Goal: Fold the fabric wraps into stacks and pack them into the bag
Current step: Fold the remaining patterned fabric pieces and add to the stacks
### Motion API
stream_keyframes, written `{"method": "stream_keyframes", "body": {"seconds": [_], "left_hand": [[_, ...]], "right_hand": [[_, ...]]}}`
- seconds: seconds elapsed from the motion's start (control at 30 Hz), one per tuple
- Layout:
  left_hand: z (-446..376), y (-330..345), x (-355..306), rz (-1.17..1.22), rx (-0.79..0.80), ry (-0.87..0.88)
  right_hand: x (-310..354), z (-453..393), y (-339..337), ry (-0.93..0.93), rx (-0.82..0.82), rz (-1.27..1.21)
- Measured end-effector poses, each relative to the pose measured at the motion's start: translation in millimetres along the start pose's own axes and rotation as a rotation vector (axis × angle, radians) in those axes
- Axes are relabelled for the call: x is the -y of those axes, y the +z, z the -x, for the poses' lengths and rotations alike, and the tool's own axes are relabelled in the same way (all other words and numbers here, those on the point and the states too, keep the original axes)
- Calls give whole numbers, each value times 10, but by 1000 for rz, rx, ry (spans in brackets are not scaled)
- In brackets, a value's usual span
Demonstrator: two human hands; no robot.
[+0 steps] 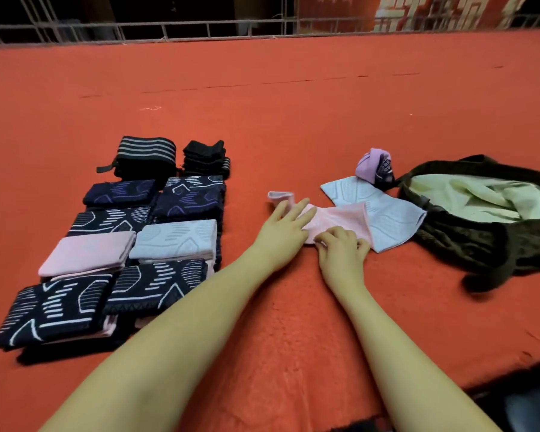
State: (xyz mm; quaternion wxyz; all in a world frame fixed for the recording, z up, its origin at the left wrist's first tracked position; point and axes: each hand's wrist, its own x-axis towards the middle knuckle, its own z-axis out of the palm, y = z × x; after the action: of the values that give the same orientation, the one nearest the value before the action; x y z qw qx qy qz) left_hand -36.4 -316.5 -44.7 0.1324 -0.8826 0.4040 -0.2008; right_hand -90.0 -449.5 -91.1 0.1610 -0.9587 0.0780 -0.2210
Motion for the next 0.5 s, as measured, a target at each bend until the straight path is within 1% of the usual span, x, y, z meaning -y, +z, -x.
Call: {"method": "stream_keyframes", "body": {"seconds": [0.07, 0.13, 0.2, 0.33, 0.4, 0.5], "left_hand": [[89, -26, -71, 60, -9, -54], [226, -39, -158, 172, -15, -116], [353, -42, -247, 283, -62, -177], [590, 26, -445, 480, -129, -311], [698, 14, -519, 557, -175, -336], [853, -28, -621, 583, -239, -344]], "right_hand": [[6, 60, -15, -41, -68, -17], [-13, 174, -54, -79, -104, -10], [-23, 292, -103, -80, -83, -27], [20, 461, -231, -50, 45, -51], [37, 580, -280, -43, 59, -55], [38, 770, -365, -50, 74, -41]]}}
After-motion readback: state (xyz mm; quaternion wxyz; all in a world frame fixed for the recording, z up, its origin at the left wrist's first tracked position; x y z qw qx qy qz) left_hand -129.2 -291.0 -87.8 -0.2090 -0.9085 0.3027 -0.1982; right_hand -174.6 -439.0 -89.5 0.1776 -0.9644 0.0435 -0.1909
